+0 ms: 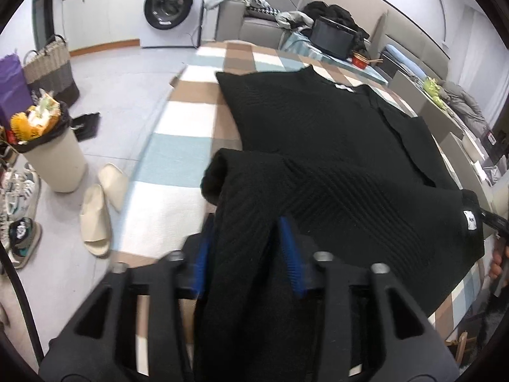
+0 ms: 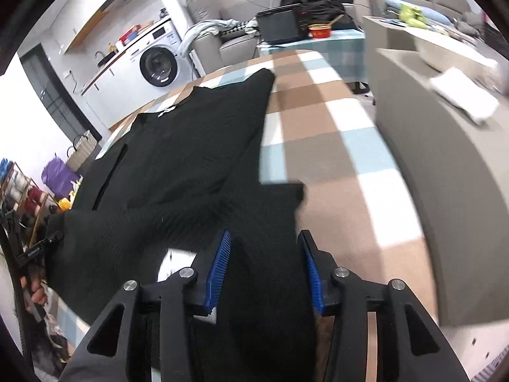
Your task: Fold small clothes
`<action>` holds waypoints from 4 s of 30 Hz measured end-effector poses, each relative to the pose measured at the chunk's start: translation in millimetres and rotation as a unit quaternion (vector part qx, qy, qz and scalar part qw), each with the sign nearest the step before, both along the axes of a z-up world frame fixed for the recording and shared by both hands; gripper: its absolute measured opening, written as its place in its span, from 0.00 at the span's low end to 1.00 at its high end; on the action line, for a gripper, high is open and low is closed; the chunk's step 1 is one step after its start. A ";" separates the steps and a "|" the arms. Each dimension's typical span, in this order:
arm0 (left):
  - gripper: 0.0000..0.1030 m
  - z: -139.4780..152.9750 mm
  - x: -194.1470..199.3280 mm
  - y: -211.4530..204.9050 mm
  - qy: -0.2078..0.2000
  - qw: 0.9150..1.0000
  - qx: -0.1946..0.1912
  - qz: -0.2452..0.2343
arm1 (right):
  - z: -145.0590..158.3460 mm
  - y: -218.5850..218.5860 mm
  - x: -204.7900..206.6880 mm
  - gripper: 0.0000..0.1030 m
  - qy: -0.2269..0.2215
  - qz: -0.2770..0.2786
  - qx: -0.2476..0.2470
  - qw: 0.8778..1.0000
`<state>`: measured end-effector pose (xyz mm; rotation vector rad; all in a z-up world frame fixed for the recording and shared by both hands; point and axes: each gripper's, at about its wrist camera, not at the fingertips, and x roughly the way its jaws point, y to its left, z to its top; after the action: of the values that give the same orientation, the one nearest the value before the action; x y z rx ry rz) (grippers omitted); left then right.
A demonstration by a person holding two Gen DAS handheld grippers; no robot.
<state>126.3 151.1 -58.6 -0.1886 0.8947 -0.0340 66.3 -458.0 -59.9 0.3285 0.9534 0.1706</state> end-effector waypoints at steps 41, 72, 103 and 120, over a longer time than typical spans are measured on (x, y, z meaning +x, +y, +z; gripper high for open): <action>0.03 51.3 -83.2 5.6 -0.059 0.997 -0.042 0.004 | 35.3 -6.5 -64.5 0.06 -0.083 -0.014 0.080 0.993; 0.60 3.8 83.4 22.6 0.016 0.998 -0.032 0.053 | 0.1 4.4 131.8 0.54 0.014 -0.028 -0.005 0.999; 0.51 -4.5 240.2 -17.8 0.007 0.997 0.070 -0.039 | -6.1 0.2 212.7 0.44 -0.007 -0.044 0.009 0.999; 0.03 52.7 190.4 -3.7 -0.123 0.991 0.046 -0.019 | 63.2 24.9 187.7 0.06 -0.158 0.009 -0.033 0.987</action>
<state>316.7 147.4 -5.9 -0.0797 0.6517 -0.0508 254.0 -433.0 3.3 0.2236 0.6460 0.1997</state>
